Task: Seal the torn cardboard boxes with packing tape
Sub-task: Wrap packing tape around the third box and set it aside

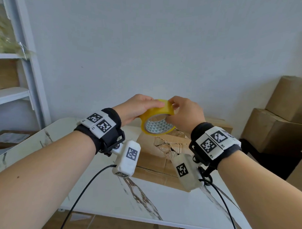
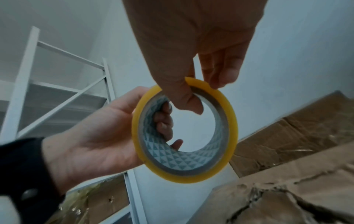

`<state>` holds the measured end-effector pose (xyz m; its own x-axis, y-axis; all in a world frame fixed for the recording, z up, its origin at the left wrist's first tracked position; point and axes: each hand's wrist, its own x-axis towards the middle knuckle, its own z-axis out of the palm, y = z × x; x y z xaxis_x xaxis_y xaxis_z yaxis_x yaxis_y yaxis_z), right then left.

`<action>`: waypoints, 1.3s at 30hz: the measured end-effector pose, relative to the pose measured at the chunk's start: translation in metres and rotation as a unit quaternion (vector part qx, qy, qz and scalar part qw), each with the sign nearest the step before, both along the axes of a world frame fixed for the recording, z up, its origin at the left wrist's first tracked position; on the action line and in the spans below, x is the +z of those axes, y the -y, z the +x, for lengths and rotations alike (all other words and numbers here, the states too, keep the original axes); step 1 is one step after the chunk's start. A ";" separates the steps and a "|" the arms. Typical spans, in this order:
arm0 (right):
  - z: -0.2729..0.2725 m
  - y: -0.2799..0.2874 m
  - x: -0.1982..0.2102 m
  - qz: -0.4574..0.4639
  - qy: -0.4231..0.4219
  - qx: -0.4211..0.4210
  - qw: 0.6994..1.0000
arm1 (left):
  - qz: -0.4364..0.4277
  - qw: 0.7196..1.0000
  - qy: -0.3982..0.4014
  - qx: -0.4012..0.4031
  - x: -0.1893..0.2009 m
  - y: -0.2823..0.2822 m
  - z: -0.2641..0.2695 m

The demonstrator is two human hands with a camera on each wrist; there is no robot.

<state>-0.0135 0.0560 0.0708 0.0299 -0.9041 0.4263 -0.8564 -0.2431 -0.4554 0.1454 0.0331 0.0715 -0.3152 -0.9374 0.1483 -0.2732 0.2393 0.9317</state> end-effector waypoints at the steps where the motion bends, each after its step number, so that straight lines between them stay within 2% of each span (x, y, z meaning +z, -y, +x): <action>1: -0.003 0.001 -0.002 0.012 0.012 -0.002 1.000 | 0.004 1.000 -0.012 -0.004 0.000 0.000 0.000; 7: -0.016 0.013 -0.010 0.080 0.167 0.027 0.982 | 0.020 0.998 -0.054 -0.033 0.000 0.001 -0.001; 12: -0.025 0.015 -0.012 0.121 0.246 0.044 0.961 | 0.028 0.995 -0.077 -0.055 -0.002 0.005 0.000; 15: -0.025 0.015 -0.013 0.150 0.262 0.047 0.952 | 0.027 0.995 -0.085 -0.053 -0.001 0.006 -0.001; 17: -0.023 0.015 -0.013 0.126 0.221 0.025 0.967 | 0.019 0.996 -0.076 -0.038 0.001 0.005 -0.004; 20: -0.017 0.014 -0.006 0.032 0.047 -0.013 0.998 | 0.000 0.999 -0.032 -0.010 0.002 0.005 -0.011; 21: -0.015 0.013 -0.004 0.010 0.018 -0.012 1.000 | -0.001 1.000 -0.027 -0.007 0.002 0.005 -0.012; 23: -0.014 0.013 -0.001 -0.001 0.016 -0.016 1.000 | 0.005 0.999 -0.041 -0.009 0.002 0.006 -0.012; 30: -0.021 0.016 -0.011 0.075 0.203 0.015 0.976 | 0.011 0.996 -0.078 -0.042 0.003 0.003 -0.008; 39: -0.024 0.009 -0.011 0.141 0.325 0.033 0.934 | 0.011 0.994 -0.092 -0.061 0.003 0.003 -0.005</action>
